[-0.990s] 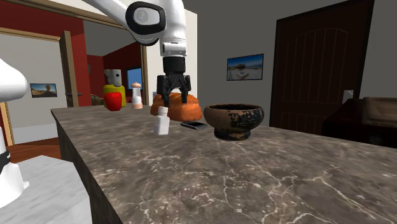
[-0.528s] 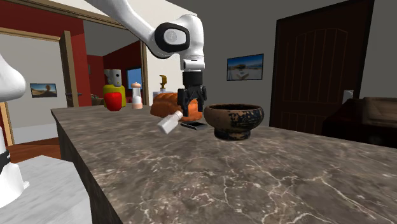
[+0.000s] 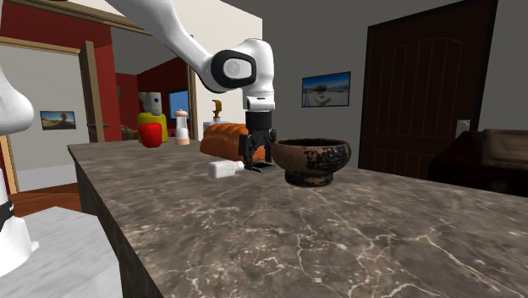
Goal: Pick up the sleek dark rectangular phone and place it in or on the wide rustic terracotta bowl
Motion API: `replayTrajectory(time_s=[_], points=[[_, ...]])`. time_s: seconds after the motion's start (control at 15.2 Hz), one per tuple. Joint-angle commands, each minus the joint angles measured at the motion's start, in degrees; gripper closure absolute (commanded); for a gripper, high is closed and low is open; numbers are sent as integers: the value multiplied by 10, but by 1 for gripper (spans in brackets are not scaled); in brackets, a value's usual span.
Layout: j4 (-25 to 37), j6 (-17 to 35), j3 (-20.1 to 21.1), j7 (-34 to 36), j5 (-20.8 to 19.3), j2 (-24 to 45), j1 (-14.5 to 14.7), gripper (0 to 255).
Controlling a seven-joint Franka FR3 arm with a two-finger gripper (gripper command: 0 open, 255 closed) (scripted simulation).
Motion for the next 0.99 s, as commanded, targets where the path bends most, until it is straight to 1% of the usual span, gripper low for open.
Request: replayTrajectory(time_s=[0.0,0.4,0.46,0.92], points=[[-2,4,-1,2,-2,2,1,0],[-2,4,-1,2,-2,2,1,0],[-2,4,-1,2,-2,2,1,255],[-2,3,0,1,-1,1,1,255]])
